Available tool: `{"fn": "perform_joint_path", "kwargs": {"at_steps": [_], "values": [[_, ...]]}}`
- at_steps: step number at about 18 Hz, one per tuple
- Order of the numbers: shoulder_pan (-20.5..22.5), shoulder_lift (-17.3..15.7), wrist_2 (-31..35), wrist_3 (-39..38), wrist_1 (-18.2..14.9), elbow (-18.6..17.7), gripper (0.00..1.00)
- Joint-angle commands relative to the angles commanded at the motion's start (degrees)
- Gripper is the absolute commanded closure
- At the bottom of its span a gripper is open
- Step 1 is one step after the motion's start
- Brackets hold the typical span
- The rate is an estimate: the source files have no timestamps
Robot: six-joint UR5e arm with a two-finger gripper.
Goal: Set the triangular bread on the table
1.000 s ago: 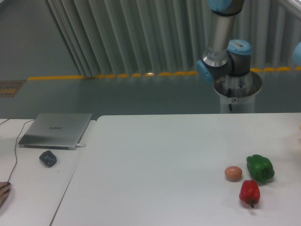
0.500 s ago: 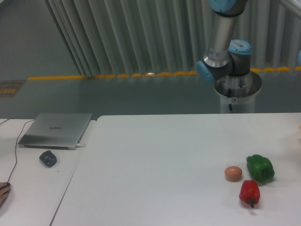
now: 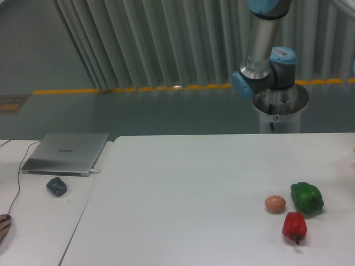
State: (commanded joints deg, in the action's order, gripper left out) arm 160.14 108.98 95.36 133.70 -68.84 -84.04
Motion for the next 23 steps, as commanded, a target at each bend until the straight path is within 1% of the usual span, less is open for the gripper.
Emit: {"fn": "perform_joint_path", "kwargs": {"at_steps": [2,4,5,8,11,13,15,23], "values": [[-0.3,1.2,0.1,-1.7,2.2,0.5,0.0],[-0.4,2.5,-0.1,-6.8,4.3,0.5,0.0],[-0.2,3.2,-0.7,-8.9,4.8,0.7,0.0],[0.0,4.4,-6.3,-11.7,5.7,1.0,0.0],[-0.1,5.5,-6.7,-13.8,5.9,1.2,0.0],[0.1,6.9,-8.3,-15.5,5.9,1.6,0.0],[1.2,7.1,-10.1,-15.7,5.8,1.7,0.0],[1.4,8.1,-9.5,-15.7,5.6,0.9,0.0]]}}
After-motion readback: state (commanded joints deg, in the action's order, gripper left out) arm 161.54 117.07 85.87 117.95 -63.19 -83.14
